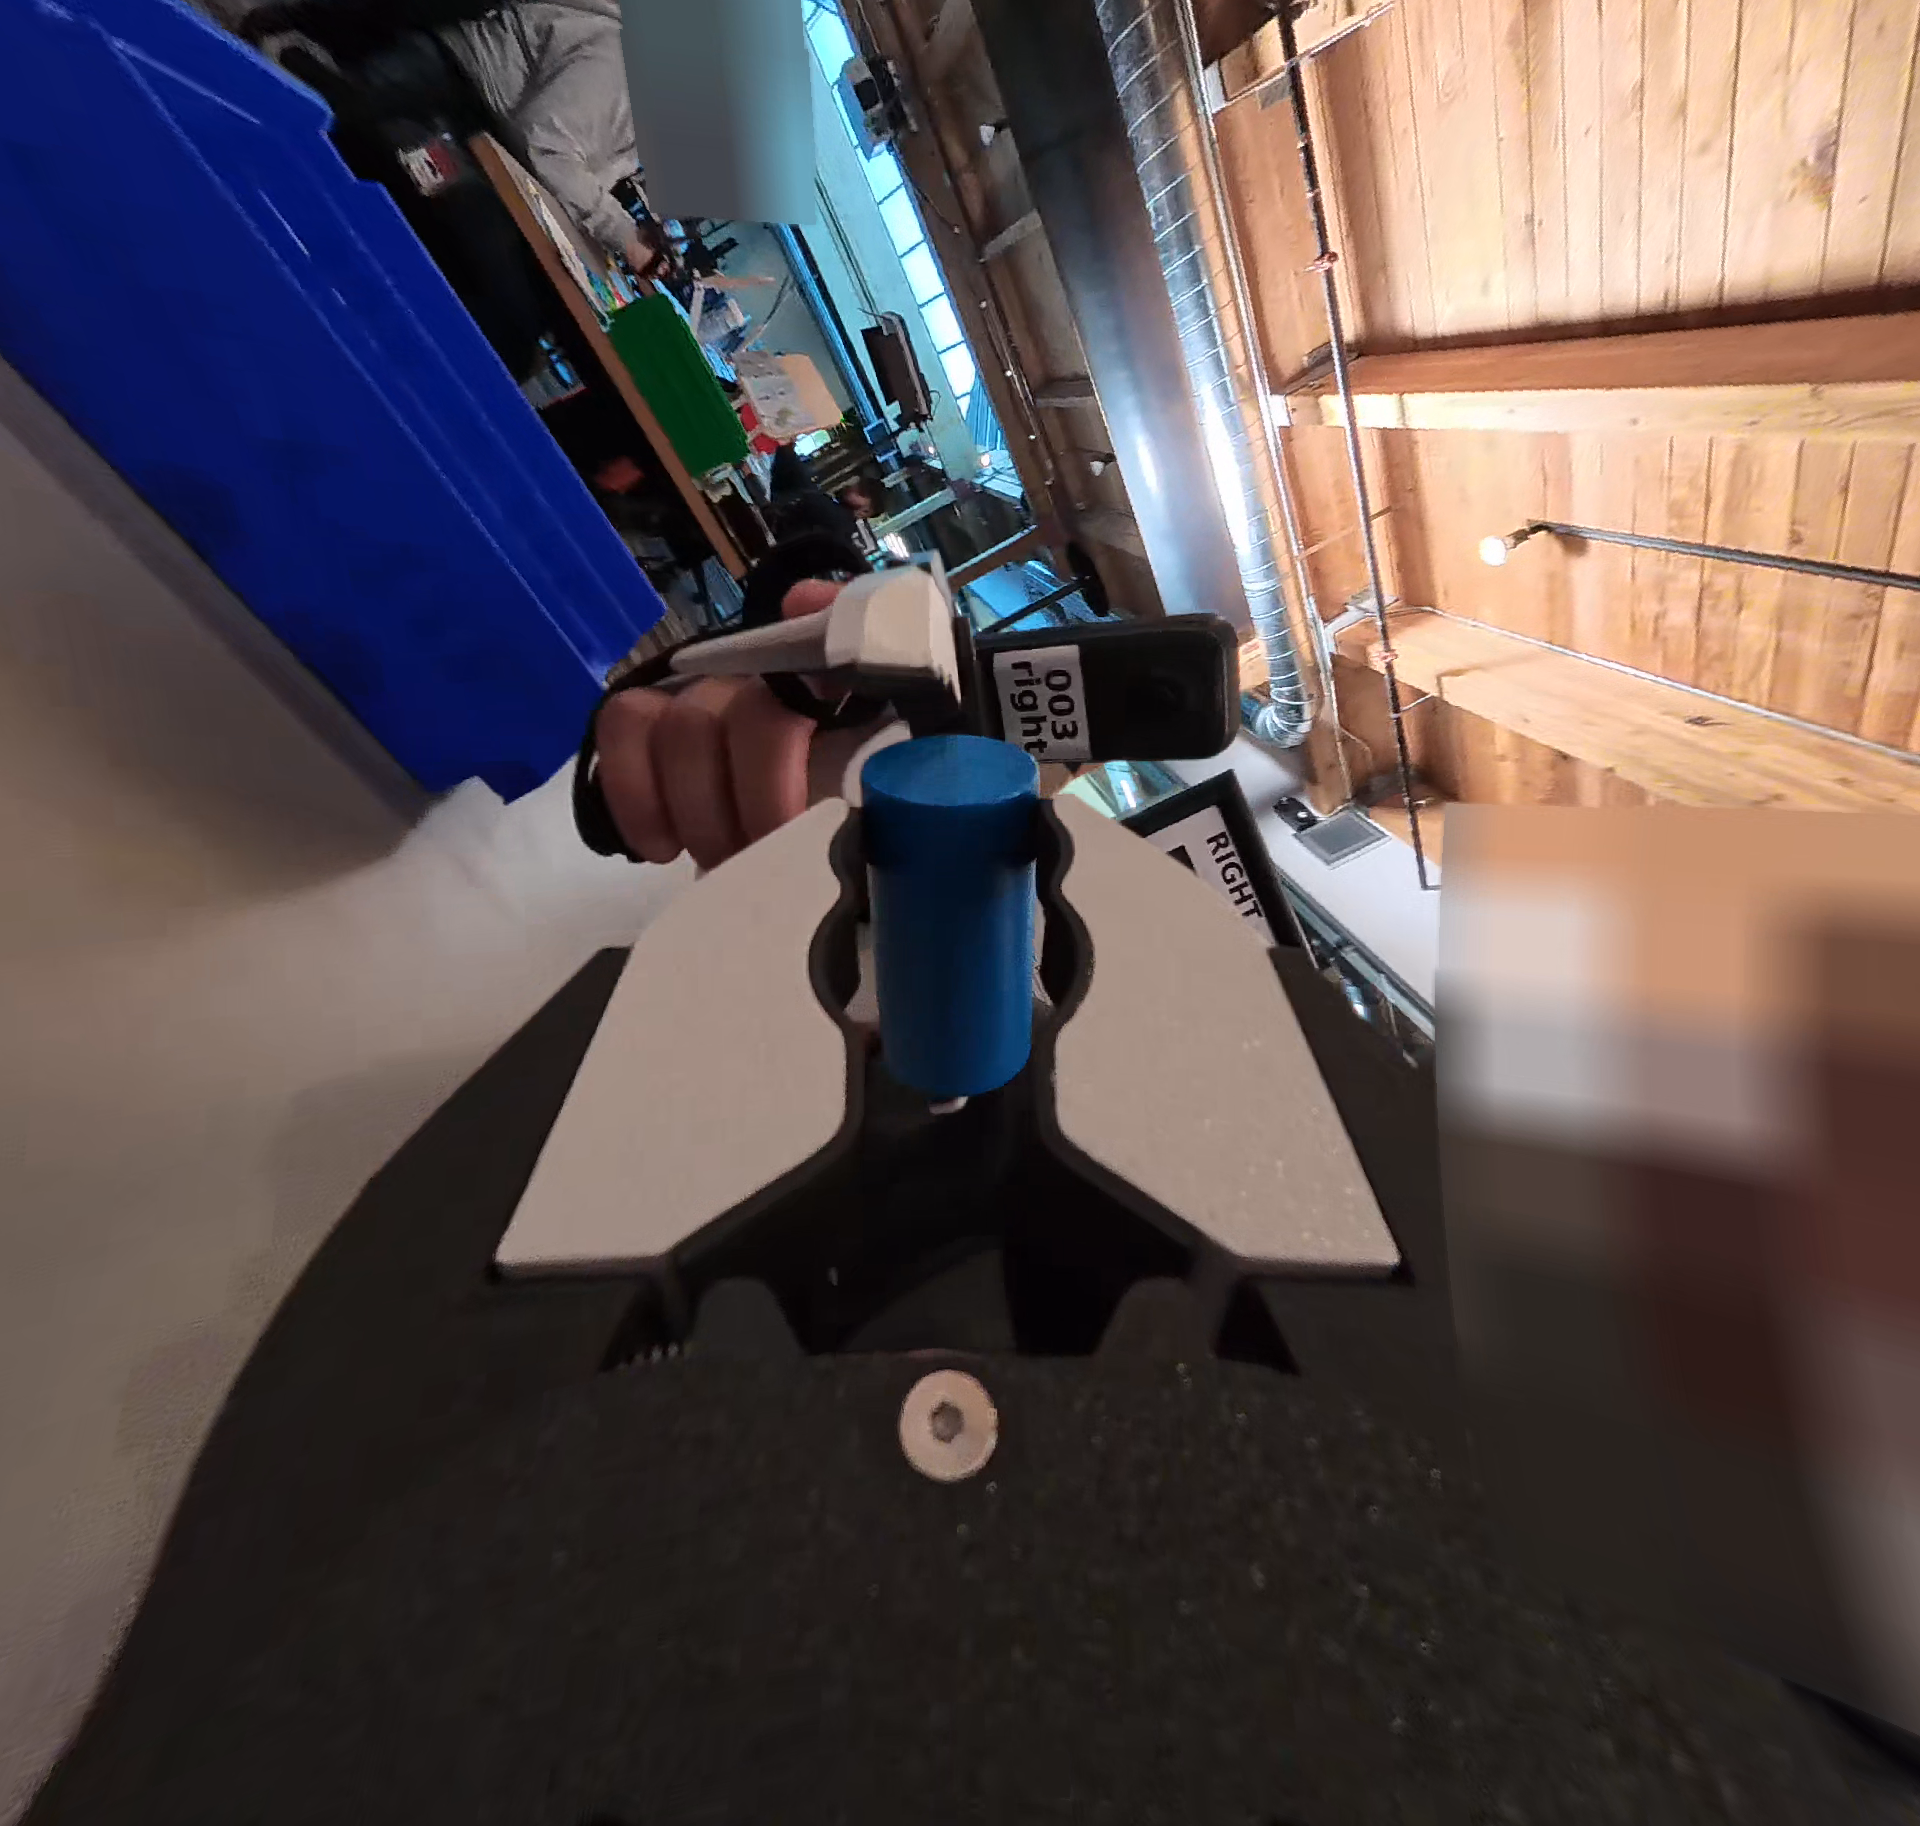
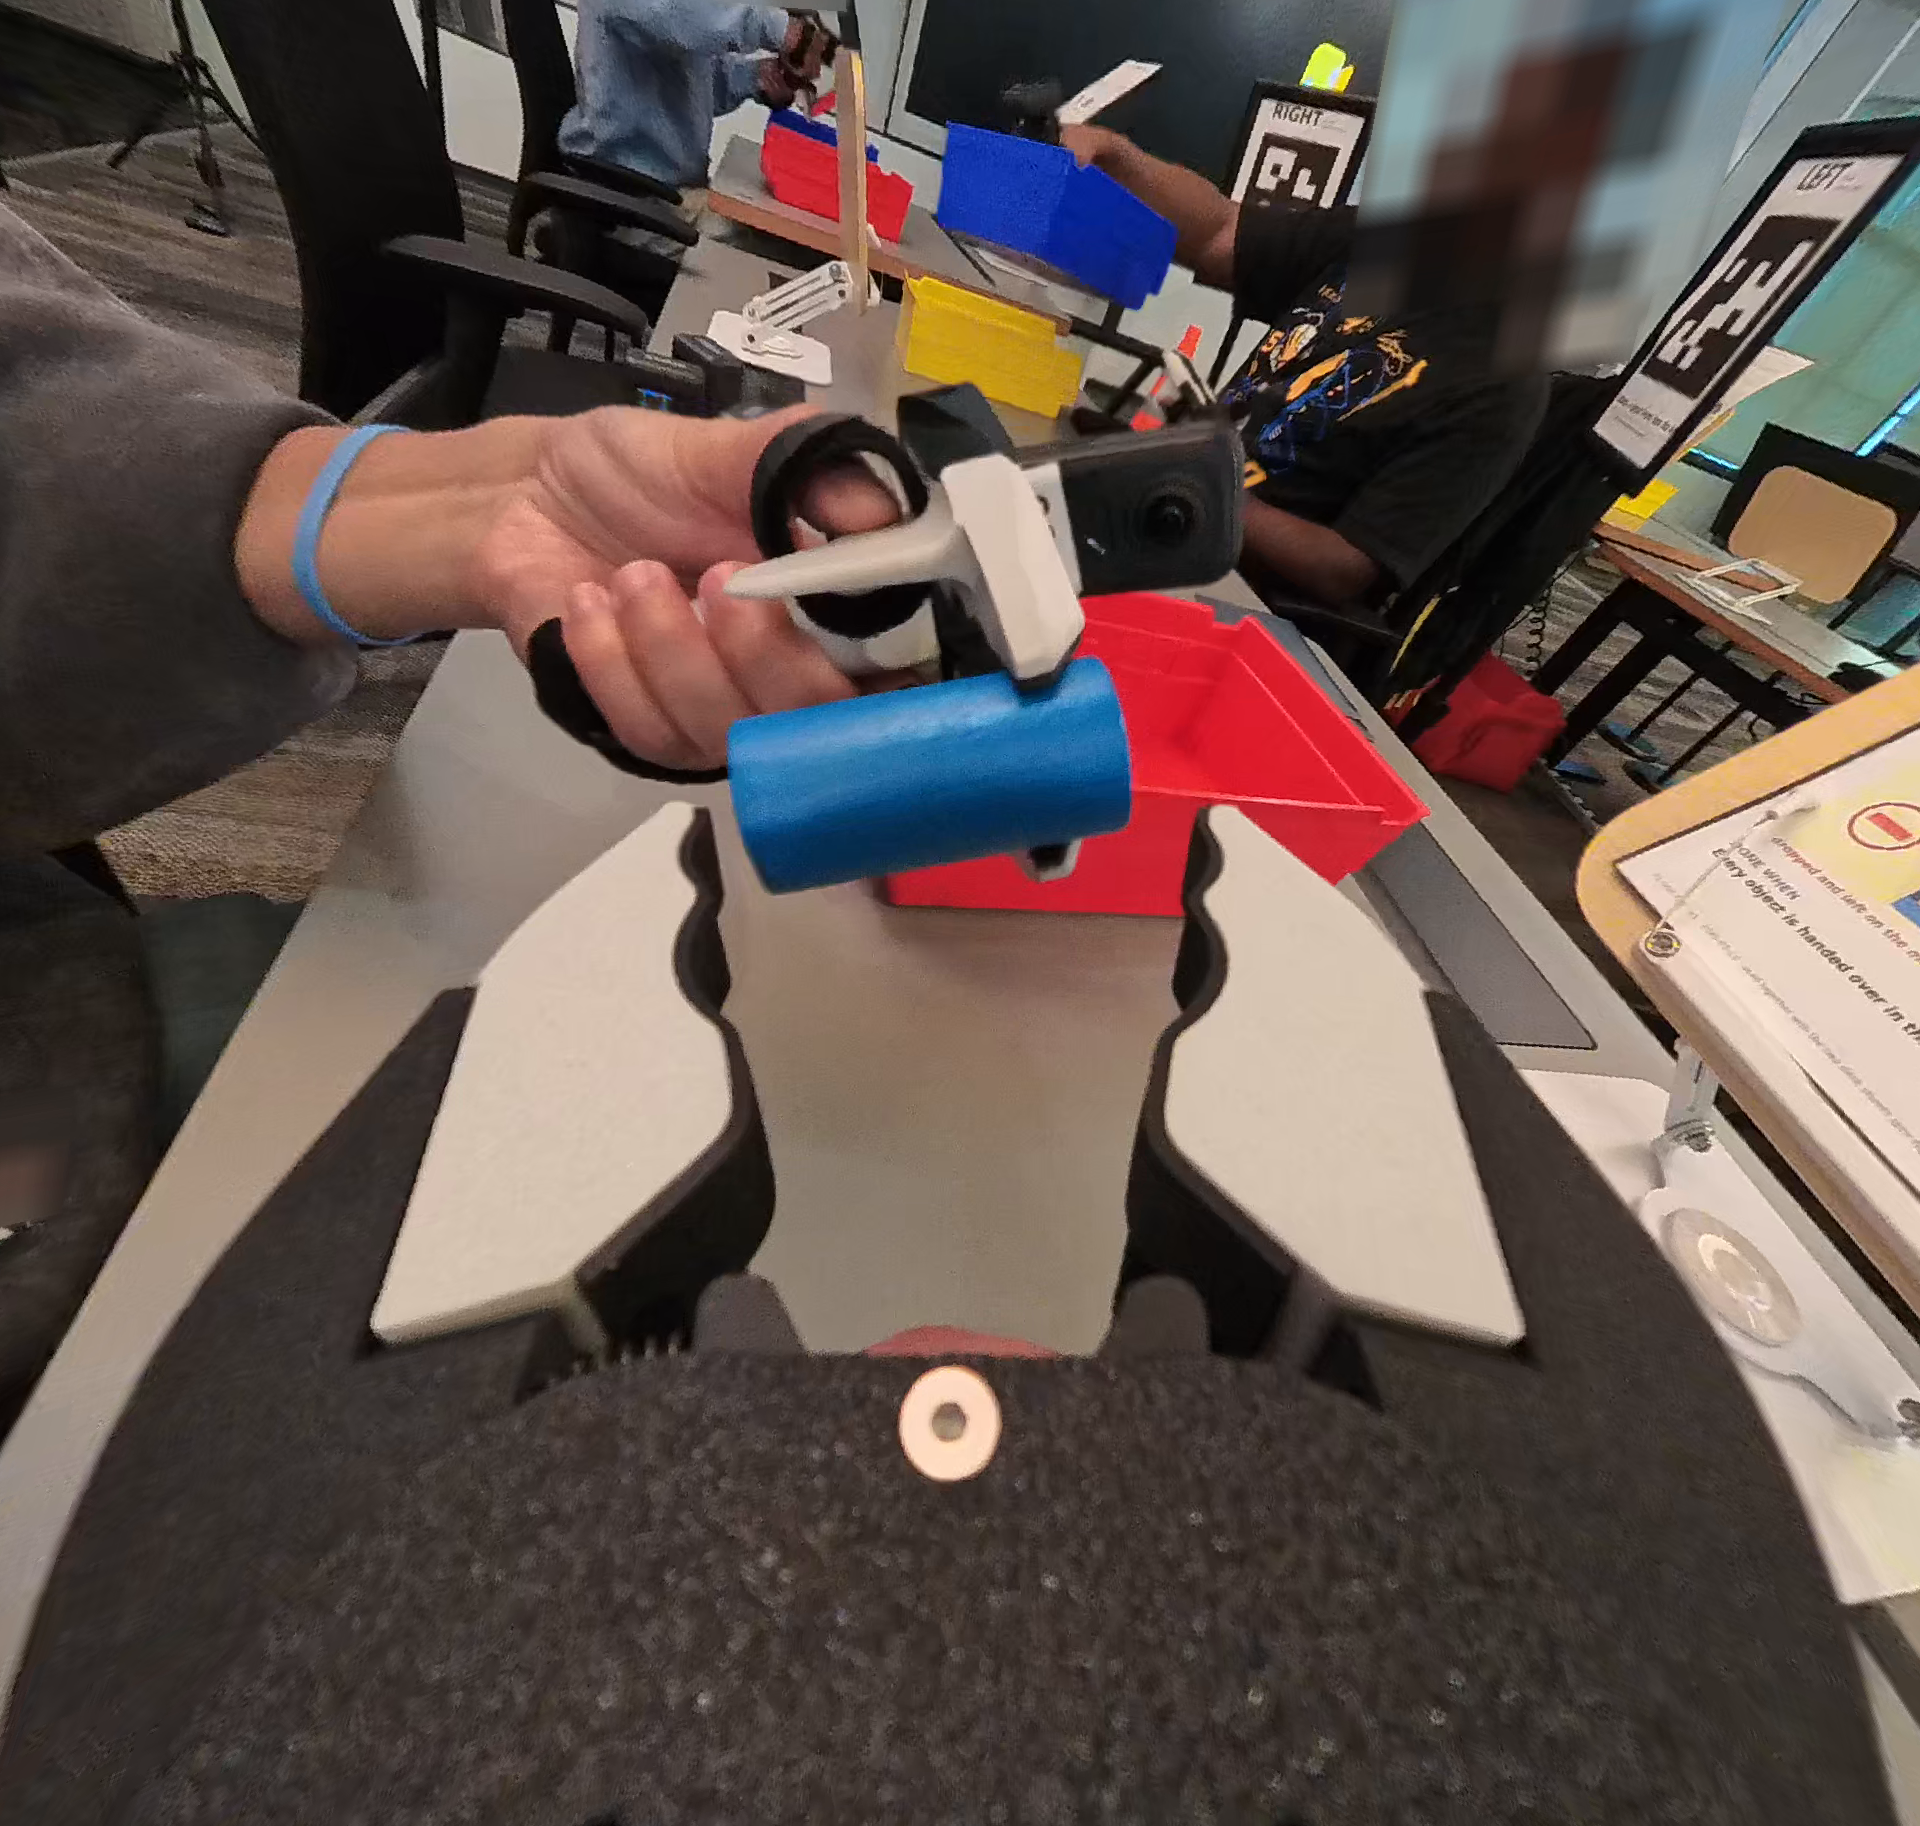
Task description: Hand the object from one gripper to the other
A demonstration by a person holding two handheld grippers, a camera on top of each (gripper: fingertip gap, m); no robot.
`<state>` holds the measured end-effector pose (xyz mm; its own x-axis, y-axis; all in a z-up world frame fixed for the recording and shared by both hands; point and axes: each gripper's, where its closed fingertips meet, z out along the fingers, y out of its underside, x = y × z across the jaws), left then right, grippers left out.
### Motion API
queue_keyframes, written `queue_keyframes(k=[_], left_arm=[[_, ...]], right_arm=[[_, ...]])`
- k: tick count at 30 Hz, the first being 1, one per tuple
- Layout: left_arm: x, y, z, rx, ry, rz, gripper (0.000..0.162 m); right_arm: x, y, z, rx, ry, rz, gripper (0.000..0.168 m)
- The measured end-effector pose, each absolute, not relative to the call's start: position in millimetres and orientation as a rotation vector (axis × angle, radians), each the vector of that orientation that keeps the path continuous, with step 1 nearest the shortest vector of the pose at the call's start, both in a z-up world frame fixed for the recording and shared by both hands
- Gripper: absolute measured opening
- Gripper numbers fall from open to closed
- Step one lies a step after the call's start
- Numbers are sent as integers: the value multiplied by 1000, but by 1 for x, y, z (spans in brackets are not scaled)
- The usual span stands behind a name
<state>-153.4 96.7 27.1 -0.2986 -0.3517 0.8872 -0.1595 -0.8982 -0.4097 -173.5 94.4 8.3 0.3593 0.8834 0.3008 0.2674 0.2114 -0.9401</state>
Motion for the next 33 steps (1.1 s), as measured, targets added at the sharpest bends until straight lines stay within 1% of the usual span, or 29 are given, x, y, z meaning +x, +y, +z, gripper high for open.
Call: queue_keyframes(k=[3, 5, 12, 14, 15, 18, 21, 23, 25, 27, 29, 33], left_arm=[[-147, 94, 21, -1791, 615, -2409, 30], [-144, 94, 18, -1801, 597, -2424, 30], [-151, 87, 16, -1758, 644, -2412, 32], [-163, 82, 6, -1780, 670, -2348, 55], [-169, 79, -3, -1797, 685, -2298, 60], [-194, 66, -46, -1862, 708, -2086, 57], [-214, 53, -87, -1937, 613, -1977, 50], [-221, 46, -92, -1945, 523, -2058, 48], [-225, 46, -81, -1885, 456, -2165, 47], [-224, 47, -79, -1876, 491, -2146, 45], [-220, 45, -87, -1924, 560, -2052, 45], [-212, 34, -85, -1920, 629, -2061, 44]], right_arm=[[-175, 94, 5, -1321, -1174, 621, 82], [-175, 90, -1, -1332, -1196, 629, 72], [-172, 86, 0, -1343, -1196, 623, 72], [-162, 87, 8, -1356, -1182, 623, 72], [-151, 88, 14, -1374, -1166, 612, 72], [-99, 96, 35, -1485, -1083, 551, 72], [-22, 96, 36, -1749, -1001, 412, 72], [44, 99, 32, -1901, -897, 172, 72], [115, 105, 28, -2027, -706, -67, 72], [165, 109, 13, -2138, -563, -132, 72], [200, 118, -15, -2249, -488, -147, 72], [249, 140, -87, -2521, -645, -246, 72]])
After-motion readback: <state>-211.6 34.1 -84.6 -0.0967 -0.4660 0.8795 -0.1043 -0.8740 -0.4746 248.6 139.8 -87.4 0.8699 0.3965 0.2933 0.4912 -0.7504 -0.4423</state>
